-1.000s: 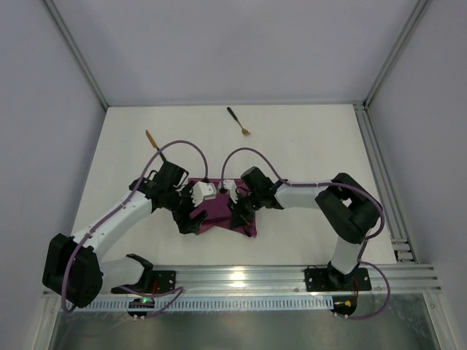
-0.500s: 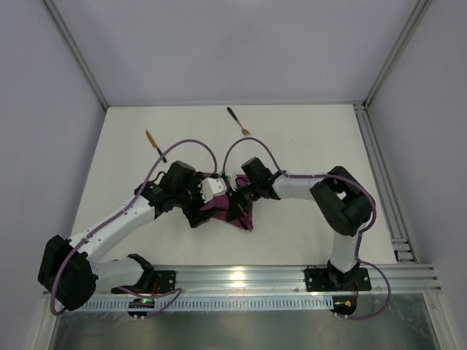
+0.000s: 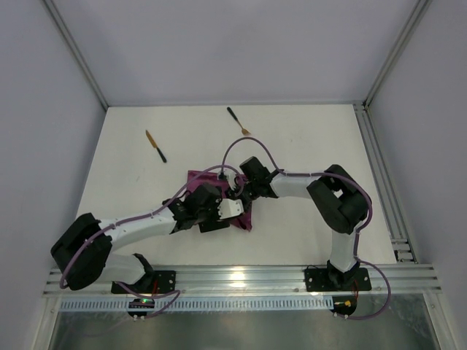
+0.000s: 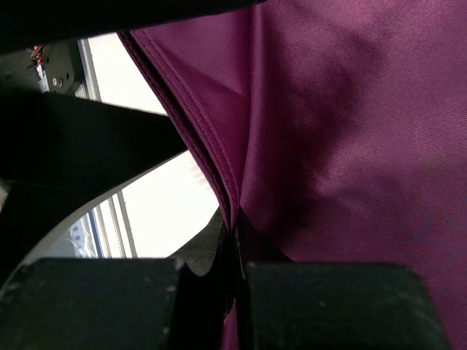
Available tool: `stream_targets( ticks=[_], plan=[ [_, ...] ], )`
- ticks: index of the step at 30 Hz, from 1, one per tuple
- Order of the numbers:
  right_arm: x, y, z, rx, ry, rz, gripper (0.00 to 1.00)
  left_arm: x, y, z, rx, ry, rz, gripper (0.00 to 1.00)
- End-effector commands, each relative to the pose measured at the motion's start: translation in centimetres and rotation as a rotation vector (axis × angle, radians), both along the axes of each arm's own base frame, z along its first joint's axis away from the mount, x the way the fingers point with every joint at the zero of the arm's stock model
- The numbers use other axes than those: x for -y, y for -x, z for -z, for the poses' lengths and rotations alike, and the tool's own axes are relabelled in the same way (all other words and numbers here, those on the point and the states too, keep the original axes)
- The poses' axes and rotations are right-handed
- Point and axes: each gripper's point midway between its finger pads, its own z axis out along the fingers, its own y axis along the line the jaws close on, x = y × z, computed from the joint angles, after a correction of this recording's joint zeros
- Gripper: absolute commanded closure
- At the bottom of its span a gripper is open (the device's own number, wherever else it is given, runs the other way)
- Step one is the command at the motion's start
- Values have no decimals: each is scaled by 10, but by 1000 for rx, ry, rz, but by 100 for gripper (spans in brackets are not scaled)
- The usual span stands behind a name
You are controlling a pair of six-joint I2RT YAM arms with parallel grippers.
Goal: Fold the napkin into a case and place the utensils inside
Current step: Fold the lower triangle-folded napkin at the center of the board.
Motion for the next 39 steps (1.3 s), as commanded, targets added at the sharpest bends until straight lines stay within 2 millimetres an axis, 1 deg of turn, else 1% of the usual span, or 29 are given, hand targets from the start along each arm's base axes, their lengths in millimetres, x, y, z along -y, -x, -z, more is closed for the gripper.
stream_targets(
  ticks=[1,4,5,6,7,8,9,11,12,16,18,19,22,23,24,25,26,27,29,30,31,32,33,34,35,36,37,38,39],
  plan=[
    [-6,-6,-11,4,-21,2,96,2,-23,-3,106,-6,-50,15],
    [-4,-6,-11,8,-17,-1,96,-7,-28,-1,139,-37,-74,30],
    [-3,-4,-11,9,-14,-5,96,-8,-27,-3,143,-38,-75,43],
    [-2,-5,-10,10,-8,-3,96,-11,-26,-3,136,-39,-80,48],
    [-1,-4,-9,10,-2,-4,96,-11,-24,-10,134,-14,-76,54],
    [0,-4,-8,14,2,-9,96,-14,-22,-11,125,-13,-75,60],
    [1,-3,-7,13,7,-10,96,-22,-19,-9,101,-23,-84,62],
    [2,-2,-6,13,10,-14,96,-29,-17,-13,81,-13,-91,63],
    [2,-2,-7,15,10,-16,96,-41,-17,-10,56,-29,-115,63],
    [2,-4,-9,21,7,-20,96,-57,-15,-2,-17,-14,-138,61],
    [1,-5,-10,26,4,-24,96,-54,-11,0,-65,18,-114,60],
    [0,-4,-10,26,6,-25,96,-55,-9,2,-81,18,-114,60],
    [-1,-6,-12,31,2,-28,96,-52,-6,4,-108,21,-96,62],
    [0,-5,-12,28,3,-27,96,-51,-5,4,-115,23,-94,69],
    [0,-5,-12,28,3,-27,96,-49,-4,5,-126,30,-85,78],
    [0,-5,-12,23,4,-25,96,-48,-4,4,-135,38,-89,91],
    [0,-5,-12,23,4,-24,95,-47,-4,2,-146,55,-92,100],
    [0,-4,-12,23,4,-23,92,-43,1,2,-174,79,-79,100],
    [0,-6,-15,34,3,-15,87,-46,-1,-4,-188,104,-91,100],
    [2,-7,-13,42,14,-5,77,-47,2,-5,-208,111,-93,100],
    [3,-8,-14,53,20,4,73,-49,0,-7,-220,130,-103,100],
    [4,-10,-20,75,15,13,69,-49,-1,-9,-225,140,-104,100],
    [7,-8,-19,83,22,18,66,-51,1,-10,-243,141,-108,100],
    [8,-13,-21,116,26,37,59,-54,0,-10,-250,143,-115,100],
    [12,-10,-29,143,13,42,55,-53,0,-10,-261,152,-110,100],
    [14,-11,-34,163,6,51,53,-53,1,-10,-271,153,-106,100],
    [15,-15,-38,204,3,71,48,-53,2,-10,-285,153,-107,100],
    [18,-16,-42,230,4,85,46,-52,4,-10,-297,157,-105,100],
    [24,-14,-51,271,0,104,45,-52,3,-10,-306,156,-107,100]
  ],
)
